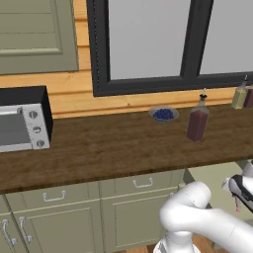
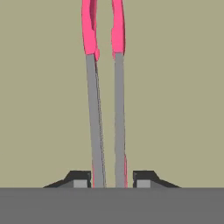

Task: Pick the tongs from the drawer and place it on the counter.

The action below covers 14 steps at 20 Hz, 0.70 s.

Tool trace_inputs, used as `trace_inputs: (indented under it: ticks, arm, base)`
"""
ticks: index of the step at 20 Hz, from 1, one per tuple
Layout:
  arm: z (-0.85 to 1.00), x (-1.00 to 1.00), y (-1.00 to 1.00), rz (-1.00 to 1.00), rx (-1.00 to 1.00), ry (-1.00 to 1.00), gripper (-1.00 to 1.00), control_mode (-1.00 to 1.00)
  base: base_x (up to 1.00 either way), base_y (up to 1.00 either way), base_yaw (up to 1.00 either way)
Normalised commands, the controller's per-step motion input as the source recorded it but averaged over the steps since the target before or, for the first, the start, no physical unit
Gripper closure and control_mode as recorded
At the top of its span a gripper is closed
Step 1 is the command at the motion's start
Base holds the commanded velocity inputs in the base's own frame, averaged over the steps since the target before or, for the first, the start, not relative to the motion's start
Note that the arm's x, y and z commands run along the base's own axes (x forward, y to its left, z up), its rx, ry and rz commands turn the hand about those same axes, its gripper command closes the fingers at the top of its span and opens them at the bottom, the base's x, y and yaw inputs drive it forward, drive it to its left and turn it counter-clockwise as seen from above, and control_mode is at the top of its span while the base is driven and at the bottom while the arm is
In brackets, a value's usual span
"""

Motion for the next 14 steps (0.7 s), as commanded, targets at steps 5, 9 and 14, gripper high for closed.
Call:
trace_inputs:
  ticks: [5, 9, 14]
  arm:
    - [0.02, -0.11, 0.00, -0.02, 0.00, 0.00, 1.00, -1.00]
    - [0.29, 0.00, -0.12, -0.07, 0.00, 0.00, 1.00, -1.00]
    - [0.52, -0.13, -0.25, -0.14, 0.07, 0.00, 1.00, -1.00]
  base:
    - [0.00, 0.00, 0.00]
    - [0.00, 0.00, 0.00]
    - [0.00, 0.00, 0.00]
